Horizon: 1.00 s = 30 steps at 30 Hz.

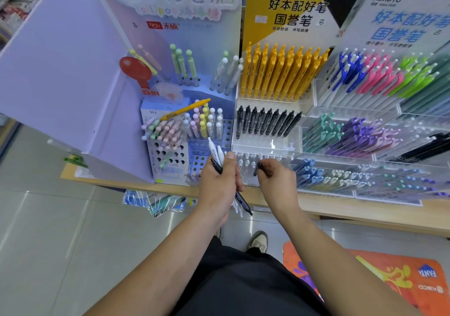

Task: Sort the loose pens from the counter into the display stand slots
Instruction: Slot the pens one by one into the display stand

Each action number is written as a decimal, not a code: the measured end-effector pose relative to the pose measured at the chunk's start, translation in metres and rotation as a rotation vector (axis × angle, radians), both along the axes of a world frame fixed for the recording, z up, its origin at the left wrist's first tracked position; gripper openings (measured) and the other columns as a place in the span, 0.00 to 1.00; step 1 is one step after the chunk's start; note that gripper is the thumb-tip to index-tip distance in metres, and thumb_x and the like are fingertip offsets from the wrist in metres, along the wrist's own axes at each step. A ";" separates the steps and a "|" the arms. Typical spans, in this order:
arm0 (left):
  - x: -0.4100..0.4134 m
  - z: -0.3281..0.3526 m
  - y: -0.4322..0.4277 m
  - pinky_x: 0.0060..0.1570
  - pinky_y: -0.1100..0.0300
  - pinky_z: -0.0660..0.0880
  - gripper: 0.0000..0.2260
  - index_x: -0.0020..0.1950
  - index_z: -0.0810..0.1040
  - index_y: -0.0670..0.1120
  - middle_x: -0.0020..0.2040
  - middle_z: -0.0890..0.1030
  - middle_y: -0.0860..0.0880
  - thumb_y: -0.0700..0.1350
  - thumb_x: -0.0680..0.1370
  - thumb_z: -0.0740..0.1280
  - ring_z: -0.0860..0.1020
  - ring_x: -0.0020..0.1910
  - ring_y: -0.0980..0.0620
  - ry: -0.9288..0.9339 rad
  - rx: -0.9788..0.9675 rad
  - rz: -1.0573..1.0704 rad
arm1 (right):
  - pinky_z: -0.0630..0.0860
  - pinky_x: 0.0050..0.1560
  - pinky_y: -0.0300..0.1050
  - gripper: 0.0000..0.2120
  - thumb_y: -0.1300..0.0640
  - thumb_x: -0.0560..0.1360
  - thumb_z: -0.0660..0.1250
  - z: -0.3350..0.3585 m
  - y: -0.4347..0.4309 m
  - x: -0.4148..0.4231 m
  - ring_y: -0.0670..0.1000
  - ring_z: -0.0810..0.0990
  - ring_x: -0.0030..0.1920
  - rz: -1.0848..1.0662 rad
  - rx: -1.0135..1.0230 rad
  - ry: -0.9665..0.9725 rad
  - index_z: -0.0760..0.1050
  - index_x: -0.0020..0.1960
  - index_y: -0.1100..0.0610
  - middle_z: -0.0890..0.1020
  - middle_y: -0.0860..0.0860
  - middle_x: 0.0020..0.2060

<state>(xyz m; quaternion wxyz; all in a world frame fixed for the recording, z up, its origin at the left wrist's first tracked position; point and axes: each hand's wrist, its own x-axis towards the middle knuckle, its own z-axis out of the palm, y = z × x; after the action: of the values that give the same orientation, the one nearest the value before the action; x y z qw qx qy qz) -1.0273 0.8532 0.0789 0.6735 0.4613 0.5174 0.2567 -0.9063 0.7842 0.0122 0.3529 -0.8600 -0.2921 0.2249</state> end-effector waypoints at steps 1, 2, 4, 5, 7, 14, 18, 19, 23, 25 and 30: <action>0.001 0.000 0.000 0.39 0.51 0.77 0.17 0.44 0.76 0.41 0.30 0.74 0.47 0.51 0.87 0.62 0.74 0.29 0.48 0.004 0.001 -0.008 | 0.81 0.55 0.47 0.10 0.61 0.78 0.71 0.002 -0.001 0.001 0.53 0.85 0.50 -0.007 -0.009 0.013 0.82 0.59 0.59 0.87 0.53 0.47; 0.002 0.000 0.000 0.40 0.53 0.78 0.17 0.45 0.76 0.41 0.30 0.75 0.47 0.52 0.87 0.61 0.75 0.30 0.48 0.010 -0.006 -0.010 | 0.80 0.53 0.46 0.11 0.59 0.78 0.72 0.007 -0.003 0.002 0.52 0.85 0.49 -0.031 -0.023 0.033 0.82 0.59 0.59 0.87 0.53 0.47; 0.004 0.002 -0.001 0.40 0.56 0.78 0.17 0.45 0.76 0.41 0.29 0.75 0.48 0.52 0.87 0.61 0.76 0.29 0.50 -0.008 -0.036 0.007 | 0.79 0.48 0.41 0.13 0.51 0.77 0.74 0.026 -0.014 0.002 0.48 0.85 0.45 -0.067 -0.023 0.120 0.82 0.58 0.57 0.86 0.50 0.45; 0.008 0.003 -0.002 0.40 0.55 0.77 0.16 0.45 0.75 0.42 0.29 0.75 0.49 0.51 0.87 0.62 0.75 0.29 0.50 -0.035 -0.053 0.023 | 0.80 0.46 0.42 0.13 0.48 0.77 0.73 0.041 -0.021 0.003 0.47 0.85 0.43 -0.032 0.005 0.226 0.82 0.56 0.56 0.86 0.49 0.44; 0.016 0.003 -0.002 0.40 0.53 0.76 0.14 0.46 0.74 0.43 0.30 0.75 0.51 0.51 0.87 0.63 0.74 0.30 0.52 -0.090 -0.094 0.081 | 0.84 0.45 0.48 0.13 0.46 0.79 0.71 0.066 -0.033 -0.004 0.50 0.86 0.43 0.103 0.046 0.521 0.83 0.57 0.54 0.87 0.50 0.43; 0.061 -0.006 -0.029 0.34 0.55 0.71 0.15 0.44 0.70 0.45 0.32 0.69 0.49 0.54 0.85 0.66 0.68 0.29 0.53 -0.077 -0.122 0.199 | 0.84 0.49 0.58 0.04 0.60 0.80 0.70 0.068 -0.074 0.003 0.58 0.85 0.43 0.120 0.076 0.500 0.83 0.48 0.58 0.85 0.57 0.38; 0.071 -0.007 -0.033 0.37 0.54 0.72 0.21 0.42 0.71 0.45 0.33 0.71 0.49 0.61 0.82 0.68 0.71 0.32 0.51 0.056 -0.089 0.211 | 0.82 0.47 0.59 0.07 0.55 0.82 0.68 0.061 -0.087 0.009 0.55 0.84 0.41 0.166 0.169 0.365 0.84 0.52 0.46 0.84 0.51 0.37; 0.071 -0.008 -0.034 0.33 0.54 0.72 0.22 0.43 0.71 0.43 0.32 0.70 0.48 0.62 0.81 0.68 0.70 0.30 0.51 0.061 -0.108 0.197 | 0.83 0.48 0.57 0.08 0.56 0.81 0.69 0.063 -0.088 0.011 0.51 0.86 0.42 0.109 0.225 0.379 0.83 0.54 0.44 0.86 0.48 0.39; 0.068 -0.013 -0.039 0.25 0.58 0.60 0.22 0.55 0.73 0.44 0.30 0.62 0.47 0.63 0.79 0.70 0.61 0.26 0.51 -0.054 -0.201 0.157 | 0.83 0.42 0.50 0.07 0.65 0.77 0.73 0.078 -0.086 0.031 0.58 0.88 0.42 -0.151 0.489 0.602 0.84 0.54 0.58 0.87 0.57 0.40; 0.065 -0.014 -0.041 0.26 0.58 0.59 0.20 0.52 0.72 0.45 0.29 0.62 0.50 0.61 0.79 0.71 0.61 0.27 0.52 -0.056 -0.202 0.180 | 0.81 0.37 0.48 0.06 0.67 0.76 0.72 0.083 -0.083 0.043 0.59 0.84 0.36 -0.168 0.544 0.659 0.83 0.52 0.61 0.85 0.61 0.37; 0.062 -0.005 -0.041 0.28 0.57 0.58 0.21 0.43 0.67 0.48 0.27 0.61 0.53 0.59 0.78 0.74 0.58 0.26 0.52 -0.095 -0.155 0.132 | 0.79 0.37 0.48 0.05 0.61 0.77 0.73 0.092 -0.072 0.056 0.56 0.79 0.34 -0.156 0.579 0.747 0.83 0.51 0.62 0.80 0.58 0.35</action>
<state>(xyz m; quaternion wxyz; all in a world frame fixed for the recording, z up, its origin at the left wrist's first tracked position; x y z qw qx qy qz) -0.9651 0.8121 0.0738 0.7123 0.3601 0.5326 0.2814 -0.8504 0.7126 0.1043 0.6746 -0.6061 -0.1304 0.4007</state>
